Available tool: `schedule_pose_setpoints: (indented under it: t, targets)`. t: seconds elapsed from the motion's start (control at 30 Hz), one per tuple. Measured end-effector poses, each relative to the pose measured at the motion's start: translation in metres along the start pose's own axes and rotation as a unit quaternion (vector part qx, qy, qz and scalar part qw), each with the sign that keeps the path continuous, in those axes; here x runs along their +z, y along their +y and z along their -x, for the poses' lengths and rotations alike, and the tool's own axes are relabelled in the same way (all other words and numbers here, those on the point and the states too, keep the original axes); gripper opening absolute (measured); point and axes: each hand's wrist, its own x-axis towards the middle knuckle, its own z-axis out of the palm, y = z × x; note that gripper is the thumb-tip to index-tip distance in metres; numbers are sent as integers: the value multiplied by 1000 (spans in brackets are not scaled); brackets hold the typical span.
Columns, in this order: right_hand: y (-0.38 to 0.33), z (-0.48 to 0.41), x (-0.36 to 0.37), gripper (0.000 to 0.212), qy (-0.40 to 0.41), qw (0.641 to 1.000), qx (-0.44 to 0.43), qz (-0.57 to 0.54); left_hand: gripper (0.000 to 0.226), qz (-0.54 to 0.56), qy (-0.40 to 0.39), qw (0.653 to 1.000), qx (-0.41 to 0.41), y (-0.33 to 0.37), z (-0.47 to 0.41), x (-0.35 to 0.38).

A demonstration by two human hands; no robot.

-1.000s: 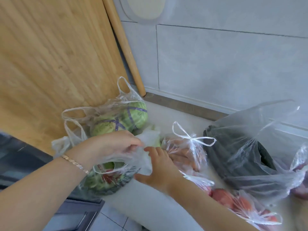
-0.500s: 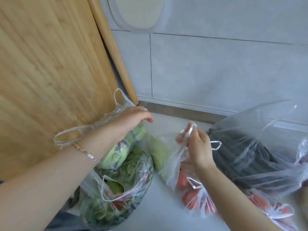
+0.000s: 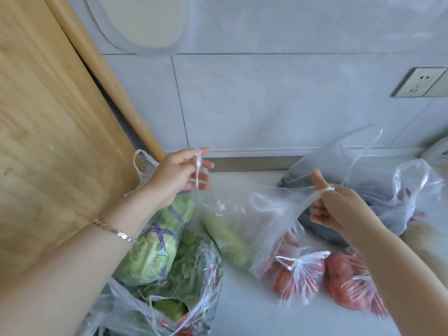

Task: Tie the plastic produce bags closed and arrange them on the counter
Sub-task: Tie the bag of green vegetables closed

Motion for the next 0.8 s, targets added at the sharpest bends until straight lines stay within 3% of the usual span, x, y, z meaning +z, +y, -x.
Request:
schedule_pose_setpoints:
  t: [0.07,0.13,0.23,0.33,0.4,0.57,0.67,0.8]
  targets:
    - [0,5,2,36,-34,998,-27,-52,39,-38,-48,998,10,-4,6,1]
    - [0,7,8,43,-49,994,-62,-76,42,-75,-97,992,5,-8,16,7]
    - [3,13,23,48,-150,981,-64,-109,51,-116,-152,982,-9,-18,29,22]
    - [8,21,39,68,-245,966,-78,19,59,-157,-210,965,12,-31,37,42]
    - [10,22,46,80,-274,958,-76,42,60,-176,-228,957,21,-36,38,57]
    - [9,19,48,70,-322,945,-63,-17,51,-150,-246,957,-36,-40,35,75]
    - [4,14,41,52,-362,930,-31,-48,57,-135,-273,951,-46,-41,30,76]
    - [1,7,38,52,-356,933,-36,-32,56,-118,-284,951,-34,-41,24,80]
